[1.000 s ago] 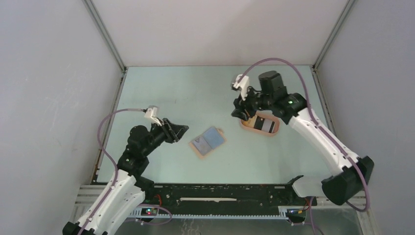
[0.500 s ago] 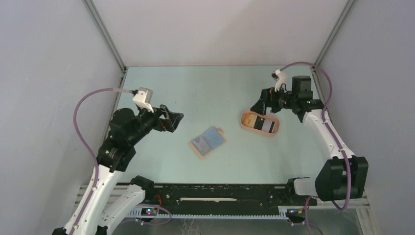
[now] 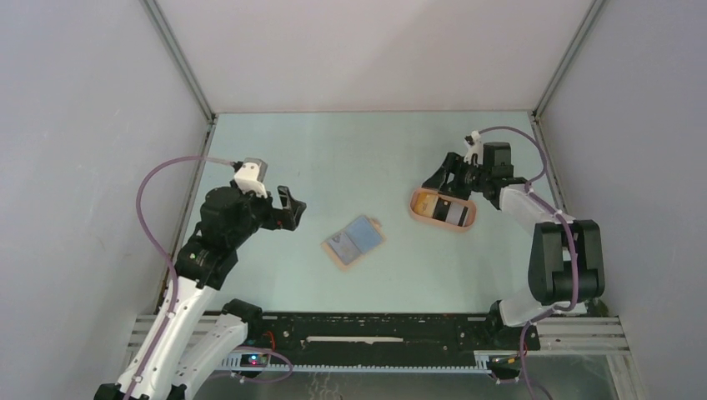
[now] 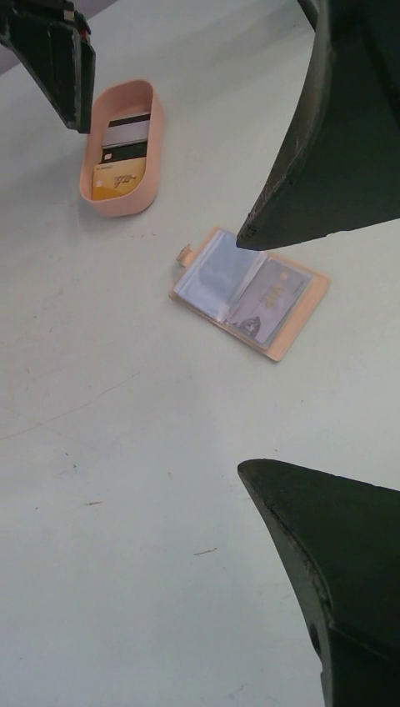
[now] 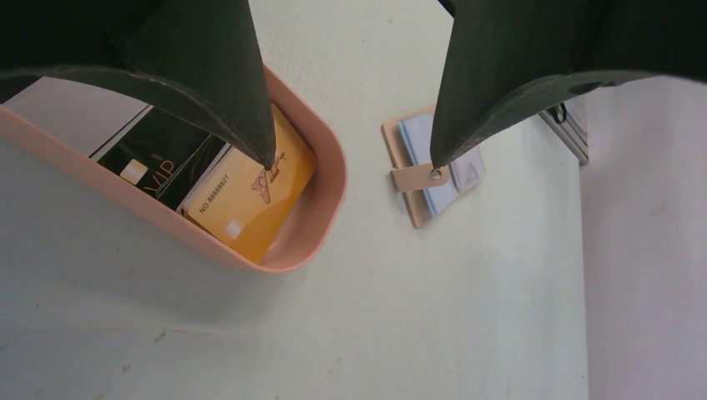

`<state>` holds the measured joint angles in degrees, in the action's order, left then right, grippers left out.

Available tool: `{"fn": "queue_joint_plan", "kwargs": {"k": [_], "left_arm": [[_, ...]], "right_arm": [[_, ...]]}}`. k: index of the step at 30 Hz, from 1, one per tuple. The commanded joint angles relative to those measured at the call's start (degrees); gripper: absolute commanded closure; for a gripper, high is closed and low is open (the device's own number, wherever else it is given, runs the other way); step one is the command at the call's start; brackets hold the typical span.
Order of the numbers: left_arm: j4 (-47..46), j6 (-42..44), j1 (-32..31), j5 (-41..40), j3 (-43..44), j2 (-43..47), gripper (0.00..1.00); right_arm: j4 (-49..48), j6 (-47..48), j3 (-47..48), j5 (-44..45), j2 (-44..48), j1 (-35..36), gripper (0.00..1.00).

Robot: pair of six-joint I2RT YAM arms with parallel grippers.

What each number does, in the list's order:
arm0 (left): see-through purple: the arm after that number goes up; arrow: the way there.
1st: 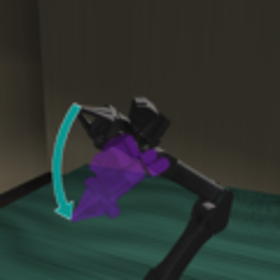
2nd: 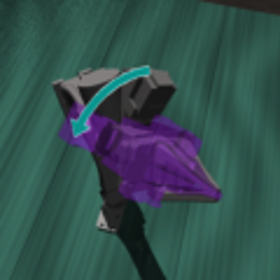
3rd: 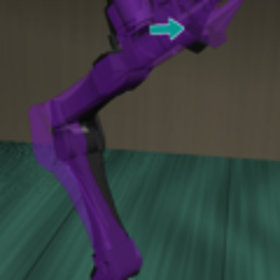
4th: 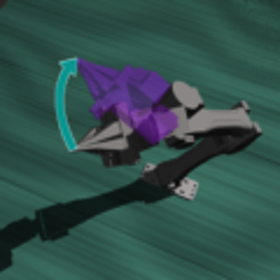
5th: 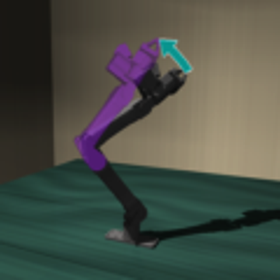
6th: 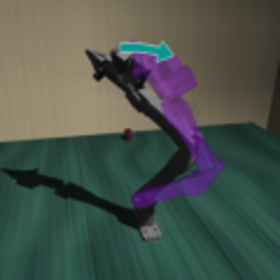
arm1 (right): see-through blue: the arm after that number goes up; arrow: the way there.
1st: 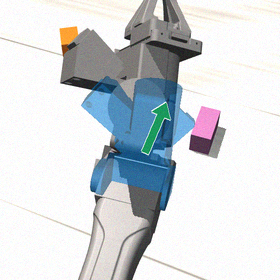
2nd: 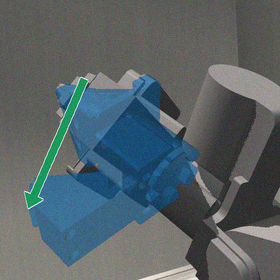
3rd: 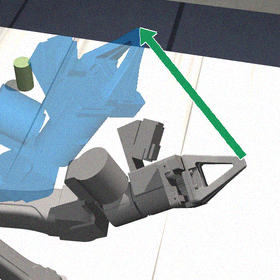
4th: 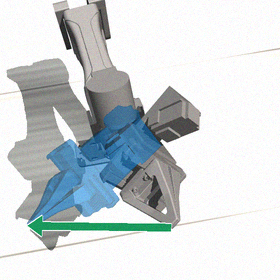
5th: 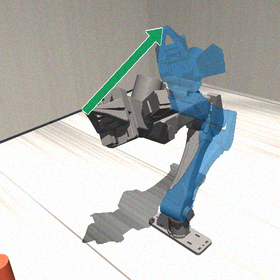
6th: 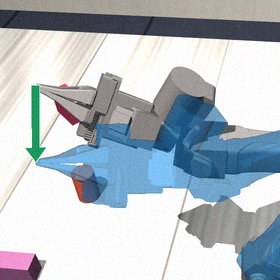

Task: Put the credit cards into the card holder
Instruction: Pick up the credit card from the storage box.

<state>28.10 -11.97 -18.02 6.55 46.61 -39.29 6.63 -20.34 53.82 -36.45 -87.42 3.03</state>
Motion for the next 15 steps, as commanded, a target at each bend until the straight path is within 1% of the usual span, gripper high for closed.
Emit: {"fn": "queue_joint_plan", "kwargs": {"k": [1, 4, 7, 11, 15], "left_arm": [[-1.1, 1.9, 0.5, -0.3, -1.2, 0.7, 0.0], [-1.1, 1.9, 0.6, 0.3, -1.2, 0.2, 0.0], [-1.1, 1.9, 0.7, 1.0, -1.2, 0.0, 0.0], [-1.2, 1.9, 0.7, 1.4, -1.3, -0.2, 0.0], [-1.3, 1.9, 0.9, 1.6, -1.4, -0.4, 0.0]], "right_arm": [[-4.9, -6.4, 0.0, 1.6, -3.2, -0.6, 0.27], [-4.6, -6.9, 0.2, 2.1, -5.8, -0.9, 0.33], [-2.3, -6.8, 1.4, 4.0, -8.1, -1.2, 0.34], [-1.6, -7.4, 1.8, 4.1, -10.2, -1.8, 0.39], [-1.0, -7.5, 2.0, 4.6, -11.1, -2.0, 0.39]]}}
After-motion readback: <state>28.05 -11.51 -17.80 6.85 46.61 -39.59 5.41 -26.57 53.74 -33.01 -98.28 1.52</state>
